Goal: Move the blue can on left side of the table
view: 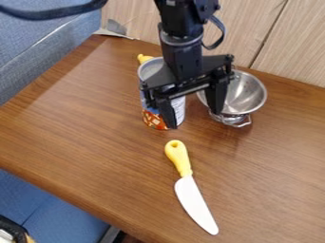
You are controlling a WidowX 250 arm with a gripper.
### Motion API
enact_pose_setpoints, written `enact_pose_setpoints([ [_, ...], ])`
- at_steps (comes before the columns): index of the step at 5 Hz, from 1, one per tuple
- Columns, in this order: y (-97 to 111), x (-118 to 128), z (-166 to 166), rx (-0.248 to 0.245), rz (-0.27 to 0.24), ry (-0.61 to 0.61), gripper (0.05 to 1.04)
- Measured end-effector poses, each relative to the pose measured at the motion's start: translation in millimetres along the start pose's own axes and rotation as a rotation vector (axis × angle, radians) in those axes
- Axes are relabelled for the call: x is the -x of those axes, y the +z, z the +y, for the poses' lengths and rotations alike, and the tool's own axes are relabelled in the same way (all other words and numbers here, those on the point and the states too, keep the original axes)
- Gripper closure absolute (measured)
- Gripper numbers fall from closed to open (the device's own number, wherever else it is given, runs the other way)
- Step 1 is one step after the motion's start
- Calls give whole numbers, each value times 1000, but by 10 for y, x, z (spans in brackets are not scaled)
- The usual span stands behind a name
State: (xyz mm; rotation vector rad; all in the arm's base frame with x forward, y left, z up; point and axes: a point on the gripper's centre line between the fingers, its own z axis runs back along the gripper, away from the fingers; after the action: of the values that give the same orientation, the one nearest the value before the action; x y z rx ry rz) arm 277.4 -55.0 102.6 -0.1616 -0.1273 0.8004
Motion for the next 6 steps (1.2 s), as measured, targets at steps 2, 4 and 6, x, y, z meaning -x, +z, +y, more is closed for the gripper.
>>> enact_pose_setpoints([
  [2, -115, -379, -142, 1, -65, 179, 82],
  [4, -281, -662, -111, -7, -132, 309, 82],
  [6, -259, -953, 116, -46, -184, 398, 82],
])
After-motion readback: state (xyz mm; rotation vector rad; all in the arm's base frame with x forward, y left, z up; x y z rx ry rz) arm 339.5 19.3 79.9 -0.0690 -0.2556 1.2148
